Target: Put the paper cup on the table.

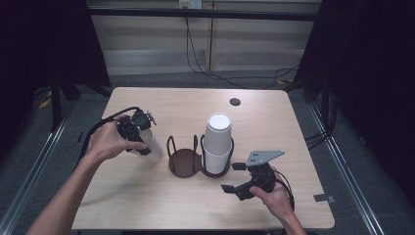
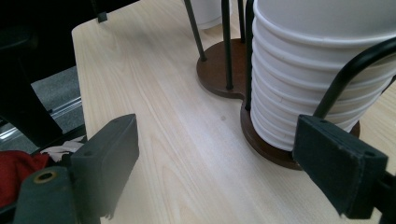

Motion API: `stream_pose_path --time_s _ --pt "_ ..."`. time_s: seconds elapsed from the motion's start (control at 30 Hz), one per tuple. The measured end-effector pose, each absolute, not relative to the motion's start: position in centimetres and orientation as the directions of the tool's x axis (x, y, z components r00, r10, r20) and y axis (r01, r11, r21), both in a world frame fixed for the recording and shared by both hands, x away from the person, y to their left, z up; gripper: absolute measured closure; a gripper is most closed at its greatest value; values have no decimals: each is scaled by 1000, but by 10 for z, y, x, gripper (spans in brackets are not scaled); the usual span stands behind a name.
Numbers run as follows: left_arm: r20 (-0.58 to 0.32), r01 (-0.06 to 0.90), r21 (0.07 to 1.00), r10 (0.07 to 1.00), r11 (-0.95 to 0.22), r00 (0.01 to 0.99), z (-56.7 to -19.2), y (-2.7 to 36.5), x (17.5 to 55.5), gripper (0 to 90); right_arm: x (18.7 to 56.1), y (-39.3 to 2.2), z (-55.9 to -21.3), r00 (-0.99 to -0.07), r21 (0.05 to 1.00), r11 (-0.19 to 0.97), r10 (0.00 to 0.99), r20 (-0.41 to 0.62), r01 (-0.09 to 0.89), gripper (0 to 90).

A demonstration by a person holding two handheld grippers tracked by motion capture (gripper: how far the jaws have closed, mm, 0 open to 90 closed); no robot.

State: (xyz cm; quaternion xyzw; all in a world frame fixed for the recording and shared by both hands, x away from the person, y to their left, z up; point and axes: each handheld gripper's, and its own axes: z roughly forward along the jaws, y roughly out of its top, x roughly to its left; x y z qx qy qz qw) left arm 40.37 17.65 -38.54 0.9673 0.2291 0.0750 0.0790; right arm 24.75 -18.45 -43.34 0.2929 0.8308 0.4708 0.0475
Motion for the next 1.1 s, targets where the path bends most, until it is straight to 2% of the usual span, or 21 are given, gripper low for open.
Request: stream_pose_path --time_s 0.63,0.9,1.1 --pt "108 426 253 463 -869 880 -399 158 408 74 249 -184 -436 -820 800 386 531 214 459 147" --pt "42 443 332 482 -833 875 -407 161 410 62 249 -184 -437 -816 791 392 534 220 470 147" --pt "43 446 353 491 -822 870 -415 164 411 58 250 -183 -439 -814 784 399 538 221 476 148"
